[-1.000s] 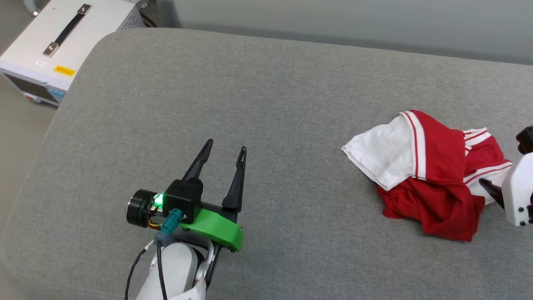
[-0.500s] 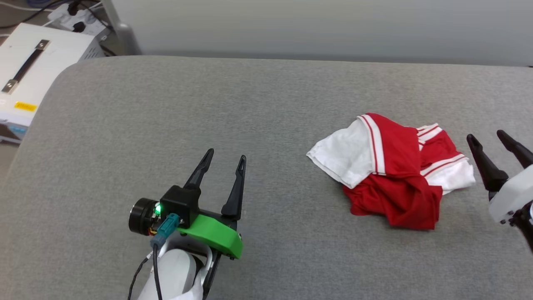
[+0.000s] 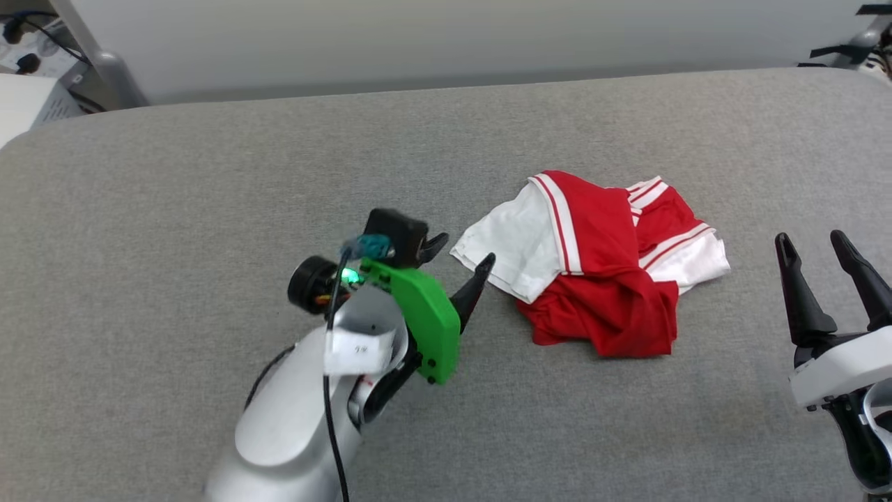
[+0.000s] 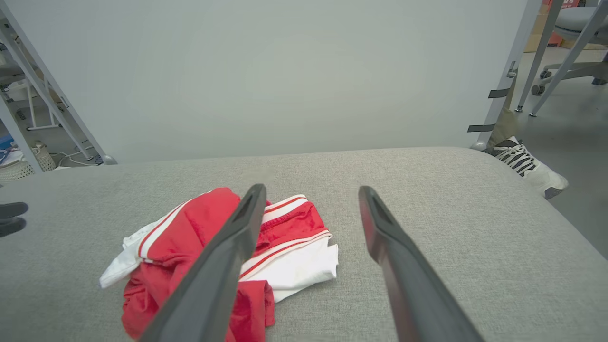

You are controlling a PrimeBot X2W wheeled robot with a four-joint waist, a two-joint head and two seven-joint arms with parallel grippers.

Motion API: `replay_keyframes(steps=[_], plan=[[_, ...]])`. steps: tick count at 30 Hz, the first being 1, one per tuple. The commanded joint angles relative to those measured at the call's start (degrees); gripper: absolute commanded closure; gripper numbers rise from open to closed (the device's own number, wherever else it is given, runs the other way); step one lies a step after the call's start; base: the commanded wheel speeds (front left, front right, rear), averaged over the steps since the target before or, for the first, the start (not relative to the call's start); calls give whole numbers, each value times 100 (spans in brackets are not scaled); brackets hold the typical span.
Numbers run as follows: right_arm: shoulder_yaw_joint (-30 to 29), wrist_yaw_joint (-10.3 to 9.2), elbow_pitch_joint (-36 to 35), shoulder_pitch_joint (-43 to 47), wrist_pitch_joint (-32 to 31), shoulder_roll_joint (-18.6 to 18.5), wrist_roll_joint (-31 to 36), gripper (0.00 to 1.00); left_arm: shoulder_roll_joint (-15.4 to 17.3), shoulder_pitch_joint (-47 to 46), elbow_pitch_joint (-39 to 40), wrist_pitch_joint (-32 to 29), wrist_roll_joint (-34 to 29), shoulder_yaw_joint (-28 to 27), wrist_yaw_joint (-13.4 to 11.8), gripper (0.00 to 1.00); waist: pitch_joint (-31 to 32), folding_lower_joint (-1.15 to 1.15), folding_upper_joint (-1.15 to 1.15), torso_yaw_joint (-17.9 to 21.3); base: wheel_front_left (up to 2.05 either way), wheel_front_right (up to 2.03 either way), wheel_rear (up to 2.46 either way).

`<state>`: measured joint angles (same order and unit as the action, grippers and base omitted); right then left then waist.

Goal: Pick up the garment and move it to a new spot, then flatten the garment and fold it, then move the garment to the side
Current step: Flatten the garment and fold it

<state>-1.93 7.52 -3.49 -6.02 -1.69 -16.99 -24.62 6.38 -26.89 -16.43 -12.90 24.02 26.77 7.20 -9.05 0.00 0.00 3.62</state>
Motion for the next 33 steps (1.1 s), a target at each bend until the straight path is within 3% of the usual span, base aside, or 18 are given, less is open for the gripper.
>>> replay_keyframes(steps=[1,6,12,22,30,31,32,33], plan=[[-20,-3,-114,77,-54,60,94,0,180,-362,-61,-355,167,169,26,0,-181,0,0,199,0,0,0],[-8,-3,-382,17,-147,246,216,0,518,-1201,-536,-1729,719,553,27,0,-367,0,0,459,0,0,0],[157,-3,-472,-98,-119,384,242,0,593,-1743,-1150,-2448,1011,473,24,0,-600,0,0,750,0,0,0],[305,-3,-226,-275,131,537,227,0,731,-2065,-1870,-2199,657,670,-60,0,-998,0,0,1037,0,0,0],[318,-3,-122,-321,163,514,201,0,589,-1991,-2289,-2039,656,819,-87,1,-1101,0,0,991,0,0,0],[315,-3,-119,-329,161,506,206,0,579,-1983,-2325,-2041,662,850,-76,60,-1112,0,0,979,0,0,0],[310,-3,-118,-340,158,498,210,0,563,-1976,-2352,-2021,680,884,-60,100,-1127,0,0,963,0,0,0],[307,-3,-117,-346,156,491,213,0,547,-1967,-2370,-1999,705,904,-49,100,-1133,0,0,947,0,0,0]])
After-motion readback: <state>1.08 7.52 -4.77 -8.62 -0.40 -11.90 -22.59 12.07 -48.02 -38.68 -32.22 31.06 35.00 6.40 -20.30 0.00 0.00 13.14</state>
